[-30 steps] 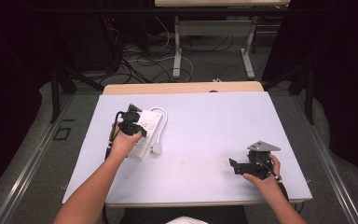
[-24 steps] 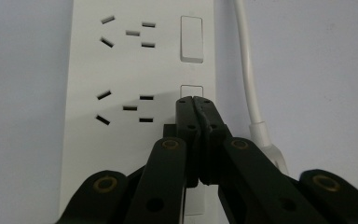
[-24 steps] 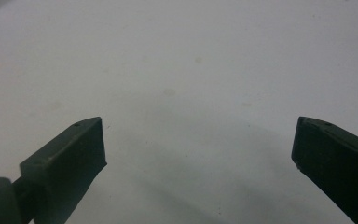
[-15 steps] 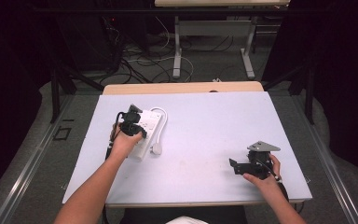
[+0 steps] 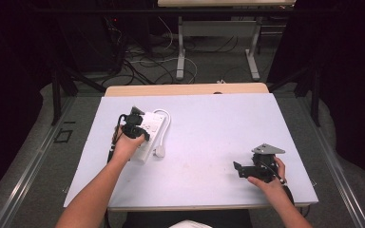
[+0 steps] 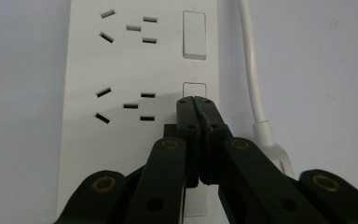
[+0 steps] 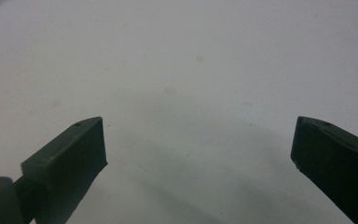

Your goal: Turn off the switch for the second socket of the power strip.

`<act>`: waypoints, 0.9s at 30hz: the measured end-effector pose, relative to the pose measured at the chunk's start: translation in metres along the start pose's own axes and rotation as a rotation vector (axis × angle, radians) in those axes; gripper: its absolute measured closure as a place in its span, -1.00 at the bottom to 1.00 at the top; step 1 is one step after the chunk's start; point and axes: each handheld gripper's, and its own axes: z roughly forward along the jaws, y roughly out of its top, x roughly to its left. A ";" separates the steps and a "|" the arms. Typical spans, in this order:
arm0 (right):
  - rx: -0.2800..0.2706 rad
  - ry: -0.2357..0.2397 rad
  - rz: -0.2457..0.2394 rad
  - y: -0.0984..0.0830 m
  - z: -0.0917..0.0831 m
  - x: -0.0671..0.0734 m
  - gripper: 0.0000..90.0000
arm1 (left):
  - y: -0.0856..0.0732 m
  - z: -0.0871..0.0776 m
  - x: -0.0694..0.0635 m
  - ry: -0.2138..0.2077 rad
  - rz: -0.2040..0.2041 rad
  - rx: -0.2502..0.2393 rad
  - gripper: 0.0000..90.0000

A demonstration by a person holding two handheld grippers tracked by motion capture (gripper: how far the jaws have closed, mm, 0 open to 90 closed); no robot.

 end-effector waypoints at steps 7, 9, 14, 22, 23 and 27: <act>0.002 0.003 -0.005 0.000 0.000 0.000 -0.94 | 0.000 0.000 0.000 -0.004 -0.007 0.005 1.00; 0.001 0.002 -0.006 0.000 0.000 0.000 -0.94 | 0.000 0.001 0.000 -0.004 -0.007 0.003 1.00; 0.002 -0.002 -0.008 0.000 0.000 0.001 -0.94 | 0.001 0.003 0.000 0.001 -0.012 0.010 1.00; 0.001 0.003 -0.008 0.000 0.001 0.000 -0.93 | 0.001 0.003 0.000 0.001 -0.008 0.011 1.00; 0.001 0.003 -0.008 0.000 0.000 0.000 -0.93 | 0.001 0.003 -0.001 0.004 -0.006 0.013 1.00; 0.000 0.002 -0.008 0.000 0.000 0.000 -0.93 | 0.000 0.003 0.000 -0.001 -0.006 0.006 1.00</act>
